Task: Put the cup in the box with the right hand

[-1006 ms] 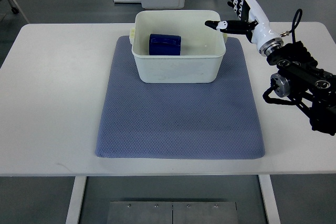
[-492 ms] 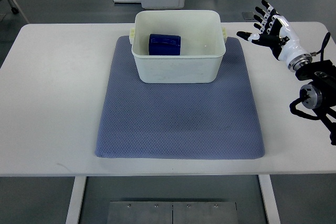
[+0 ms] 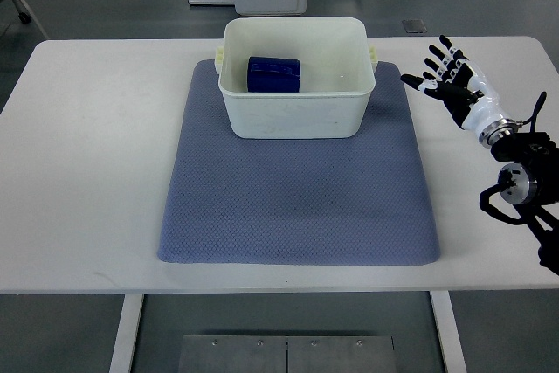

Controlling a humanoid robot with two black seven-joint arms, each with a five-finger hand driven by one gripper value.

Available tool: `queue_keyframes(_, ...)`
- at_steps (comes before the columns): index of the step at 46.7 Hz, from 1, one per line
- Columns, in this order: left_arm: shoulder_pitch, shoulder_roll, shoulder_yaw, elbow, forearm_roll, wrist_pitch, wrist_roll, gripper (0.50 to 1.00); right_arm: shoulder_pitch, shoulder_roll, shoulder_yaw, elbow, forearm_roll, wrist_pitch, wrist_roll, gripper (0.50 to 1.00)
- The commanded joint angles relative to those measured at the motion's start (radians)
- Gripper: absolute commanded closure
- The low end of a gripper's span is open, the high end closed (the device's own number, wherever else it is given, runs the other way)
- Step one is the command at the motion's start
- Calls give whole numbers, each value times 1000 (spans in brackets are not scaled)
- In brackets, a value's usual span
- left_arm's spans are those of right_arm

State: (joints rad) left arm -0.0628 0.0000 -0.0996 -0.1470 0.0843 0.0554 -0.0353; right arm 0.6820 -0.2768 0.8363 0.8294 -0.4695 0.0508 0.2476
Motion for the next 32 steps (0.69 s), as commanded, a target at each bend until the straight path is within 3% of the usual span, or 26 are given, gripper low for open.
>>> queue_keyframes(1,0,0,0,0,0,0,0,500,-28,27,52,25,2,0,-31,502)
queue_keyframes(7,0,0,0,0,0,0,0,500,-55,59,76,34,0,-2,-27,500)
queue_keyframes(14,0,0,3,1,0,0,0,500,-65,68,78,30,2,-6,24,500)
queue_keyframes(32,0,0,0,0,0,0,0,500,-87,146,138,2,14,-9,24,500)
